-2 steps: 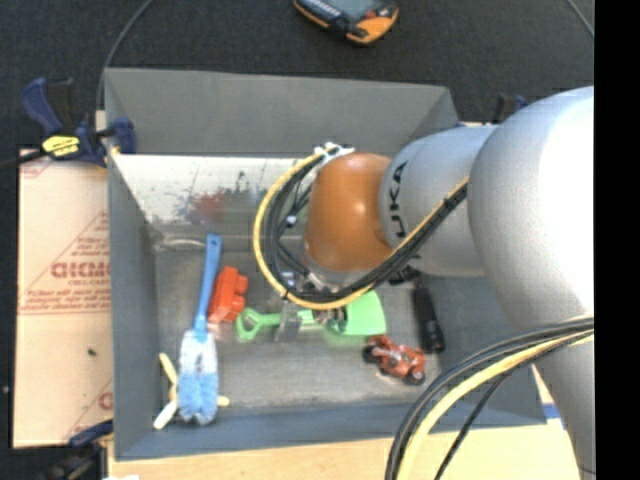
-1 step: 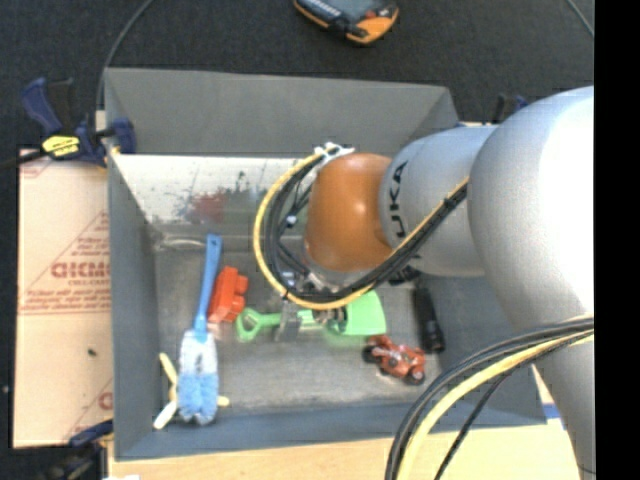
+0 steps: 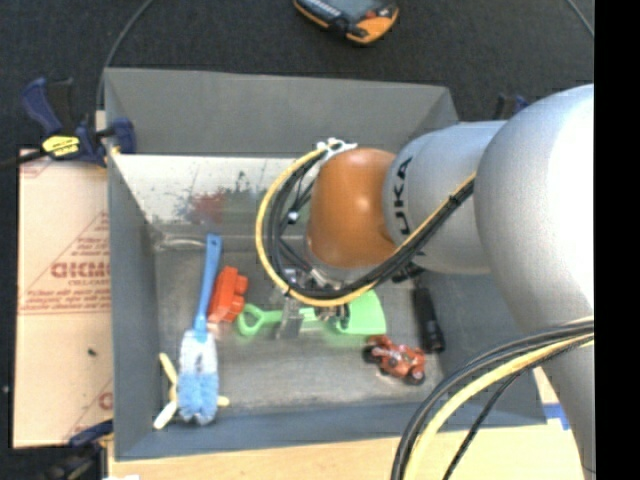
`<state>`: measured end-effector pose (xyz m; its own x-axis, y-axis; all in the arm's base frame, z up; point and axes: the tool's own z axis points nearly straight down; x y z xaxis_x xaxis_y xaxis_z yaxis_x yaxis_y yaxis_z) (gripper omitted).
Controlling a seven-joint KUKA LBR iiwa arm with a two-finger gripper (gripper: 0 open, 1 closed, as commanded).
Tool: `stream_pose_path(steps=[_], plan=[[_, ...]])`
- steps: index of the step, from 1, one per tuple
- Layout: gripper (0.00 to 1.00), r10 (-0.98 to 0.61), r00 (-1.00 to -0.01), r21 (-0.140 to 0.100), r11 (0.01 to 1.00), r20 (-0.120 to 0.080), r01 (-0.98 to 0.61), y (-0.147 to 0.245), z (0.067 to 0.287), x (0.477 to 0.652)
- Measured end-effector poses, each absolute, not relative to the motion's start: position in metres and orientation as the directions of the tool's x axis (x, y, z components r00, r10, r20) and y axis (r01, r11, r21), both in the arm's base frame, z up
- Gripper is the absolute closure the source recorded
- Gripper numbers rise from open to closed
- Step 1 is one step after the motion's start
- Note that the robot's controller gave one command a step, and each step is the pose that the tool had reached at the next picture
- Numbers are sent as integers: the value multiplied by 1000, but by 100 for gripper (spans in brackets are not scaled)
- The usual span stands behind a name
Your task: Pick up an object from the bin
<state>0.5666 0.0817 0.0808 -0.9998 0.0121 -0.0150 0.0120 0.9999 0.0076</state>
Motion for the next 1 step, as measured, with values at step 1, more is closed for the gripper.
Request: stream_pose_path(steps=[1], plan=[[100,13,-1000,8,1000,-18,13,82,94,567]])
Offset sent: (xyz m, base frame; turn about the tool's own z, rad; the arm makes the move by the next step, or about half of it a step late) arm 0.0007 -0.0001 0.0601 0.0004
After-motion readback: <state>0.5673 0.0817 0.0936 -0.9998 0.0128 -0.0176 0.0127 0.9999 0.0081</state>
